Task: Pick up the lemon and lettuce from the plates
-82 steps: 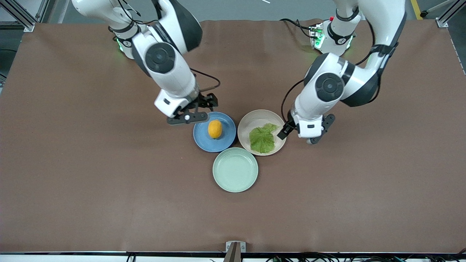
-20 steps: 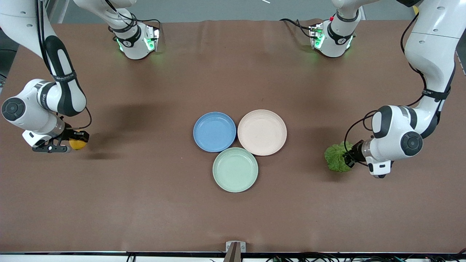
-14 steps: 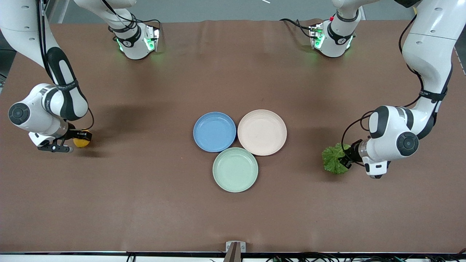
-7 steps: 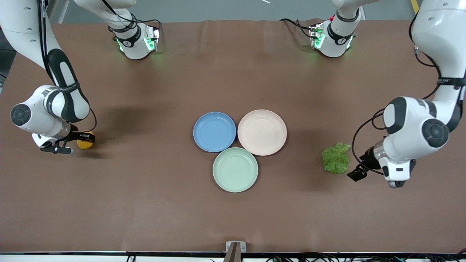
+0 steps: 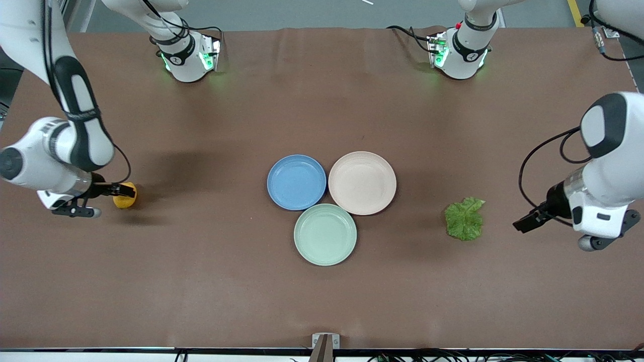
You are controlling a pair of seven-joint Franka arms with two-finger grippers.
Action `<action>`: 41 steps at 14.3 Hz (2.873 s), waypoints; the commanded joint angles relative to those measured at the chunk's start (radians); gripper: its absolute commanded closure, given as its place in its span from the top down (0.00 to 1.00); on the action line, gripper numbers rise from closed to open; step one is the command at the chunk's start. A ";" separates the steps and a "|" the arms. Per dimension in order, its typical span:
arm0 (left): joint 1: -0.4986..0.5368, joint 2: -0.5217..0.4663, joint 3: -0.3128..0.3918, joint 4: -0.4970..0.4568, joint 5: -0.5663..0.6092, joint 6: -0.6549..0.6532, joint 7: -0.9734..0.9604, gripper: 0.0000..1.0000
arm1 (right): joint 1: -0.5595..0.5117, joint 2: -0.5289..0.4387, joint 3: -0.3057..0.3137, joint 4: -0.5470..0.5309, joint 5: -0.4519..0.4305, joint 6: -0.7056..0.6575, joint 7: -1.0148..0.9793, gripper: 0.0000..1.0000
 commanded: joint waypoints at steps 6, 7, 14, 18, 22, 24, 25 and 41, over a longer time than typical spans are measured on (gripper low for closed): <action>0.010 -0.134 0.013 0.077 0.008 -0.246 0.111 1.00 | 0.087 -0.276 0.006 0.213 -0.069 -0.423 0.089 1.00; 0.011 -0.134 0.012 0.091 0.005 -0.282 0.114 1.00 | 0.109 -0.299 0.005 0.213 -0.070 -0.435 0.115 1.00; -0.092 -0.229 0.108 0.099 -0.008 -0.362 0.287 1.00 | 0.181 -0.339 0.009 0.346 -0.150 -0.570 0.195 1.00; -0.109 -0.318 0.134 0.012 -0.031 -0.382 0.378 1.00 | 0.212 -0.339 0.018 0.432 -0.217 -0.616 0.189 1.00; -0.140 -0.393 0.193 -0.074 -0.091 -0.373 0.412 1.00 | 0.207 -0.337 0.017 0.487 -0.201 -0.630 0.201 1.00; -0.195 -0.412 0.235 -0.090 -0.091 -0.365 0.413 1.00 | 0.207 -0.337 0.015 0.487 -0.201 -0.630 0.200 1.00; -0.228 -0.424 0.264 -0.107 -0.091 -0.365 0.413 1.00 | 0.207 -0.336 0.015 0.487 -0.201 -0.628 0.201 1.00; -0.164 -0.488 0.156 -0.187 -0.132 -0.318 0.433 0.99 | -0.052 -0.337 0.279 0.489 -0.199 -0.630 0.201 1.00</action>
